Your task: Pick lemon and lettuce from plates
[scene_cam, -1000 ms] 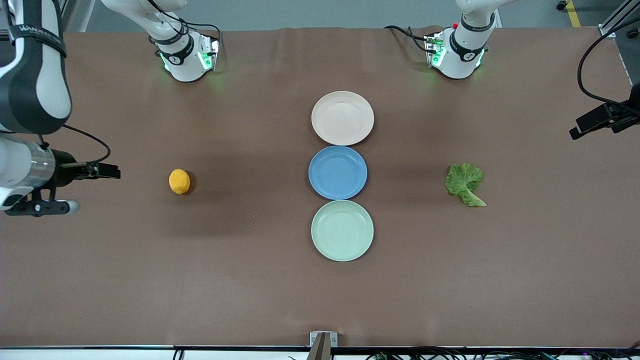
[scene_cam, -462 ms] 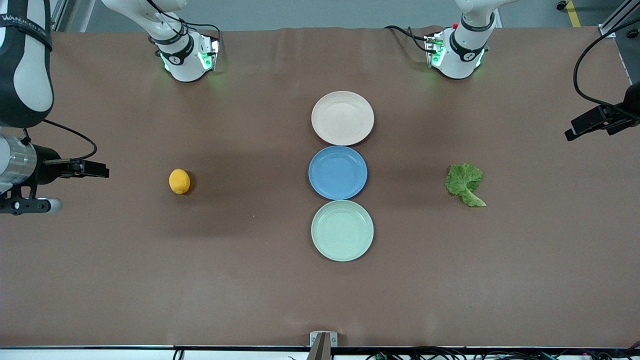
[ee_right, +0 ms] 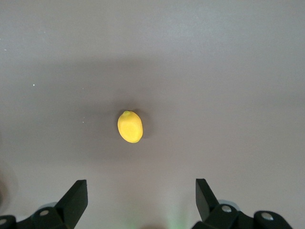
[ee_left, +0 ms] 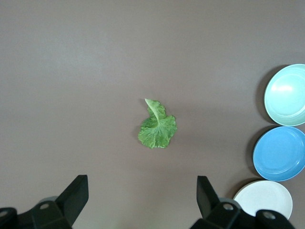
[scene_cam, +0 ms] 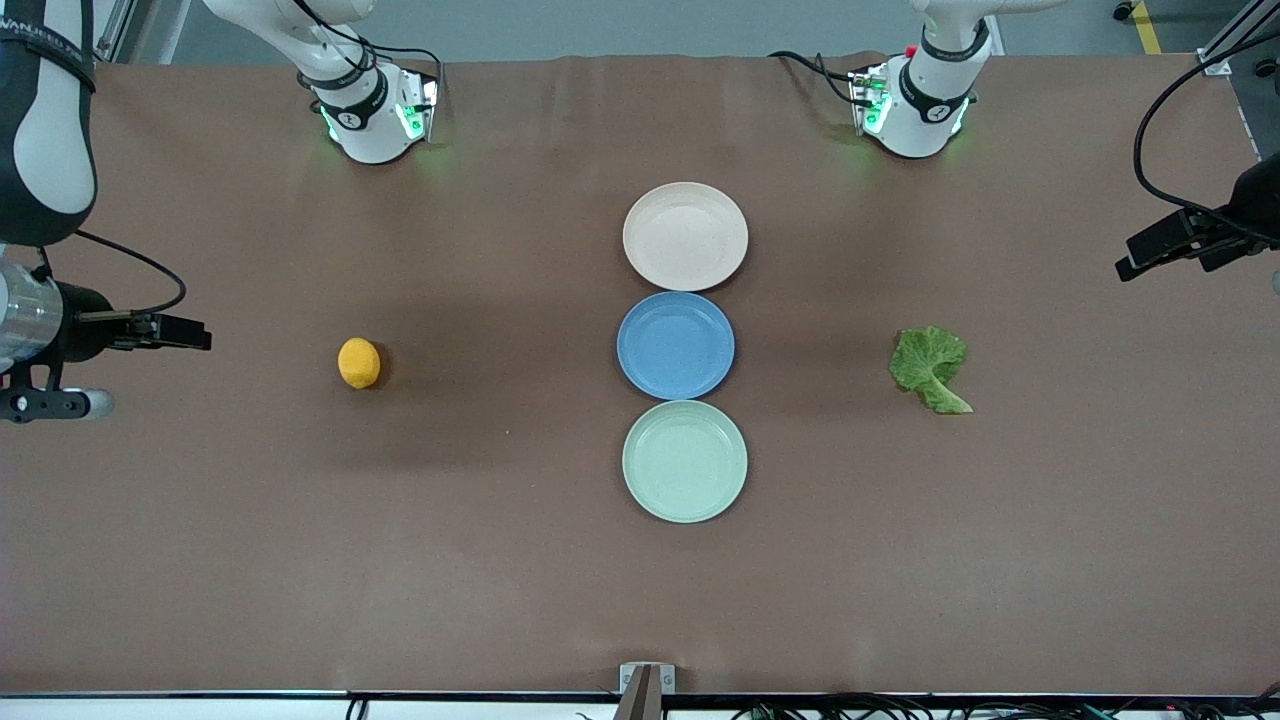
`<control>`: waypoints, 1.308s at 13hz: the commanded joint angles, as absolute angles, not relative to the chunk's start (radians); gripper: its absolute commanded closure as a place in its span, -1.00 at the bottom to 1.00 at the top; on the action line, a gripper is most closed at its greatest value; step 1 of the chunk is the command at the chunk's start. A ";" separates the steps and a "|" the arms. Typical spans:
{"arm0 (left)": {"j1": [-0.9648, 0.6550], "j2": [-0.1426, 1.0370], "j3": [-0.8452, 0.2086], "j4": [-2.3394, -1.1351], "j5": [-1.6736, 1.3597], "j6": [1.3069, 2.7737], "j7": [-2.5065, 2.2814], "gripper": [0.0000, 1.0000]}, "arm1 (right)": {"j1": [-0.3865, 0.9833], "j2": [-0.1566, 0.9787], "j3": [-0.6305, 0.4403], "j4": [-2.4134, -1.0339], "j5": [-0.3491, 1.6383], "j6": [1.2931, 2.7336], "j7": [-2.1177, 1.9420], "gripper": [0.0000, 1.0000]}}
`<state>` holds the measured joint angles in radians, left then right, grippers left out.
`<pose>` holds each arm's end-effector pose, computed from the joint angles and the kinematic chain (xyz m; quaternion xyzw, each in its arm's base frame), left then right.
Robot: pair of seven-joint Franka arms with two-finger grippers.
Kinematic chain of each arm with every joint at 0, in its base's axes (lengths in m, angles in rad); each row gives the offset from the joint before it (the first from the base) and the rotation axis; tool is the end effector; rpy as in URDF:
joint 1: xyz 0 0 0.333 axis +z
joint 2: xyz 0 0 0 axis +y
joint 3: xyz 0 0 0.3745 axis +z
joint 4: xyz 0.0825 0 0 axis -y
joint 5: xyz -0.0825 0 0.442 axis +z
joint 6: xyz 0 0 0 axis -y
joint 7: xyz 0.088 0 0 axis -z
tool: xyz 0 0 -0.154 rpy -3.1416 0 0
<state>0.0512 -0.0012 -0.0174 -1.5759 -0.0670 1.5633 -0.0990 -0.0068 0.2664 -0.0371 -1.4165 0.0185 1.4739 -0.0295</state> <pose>0.6106 0.0103 0.6337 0.9972 0.0663 -0.0068 0.0333 0.6803 -0.0240 0.5363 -0.9945 0.0071 0.1040 0.0081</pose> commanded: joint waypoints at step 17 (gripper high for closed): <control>-0.058 0.002 0.084 -1.513 -0.023 1.546 -0.014 -1.00 | 0.006 -0.097 -0.018 -1.739 0.021 1.569 -0.029 -1.00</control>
<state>-0.0473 -0.0014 0.0763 -1.5289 -0.0418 1.5629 -0.0290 0.0025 -0.0406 -0.0194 -1.6771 0.0186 1.5484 -0.0299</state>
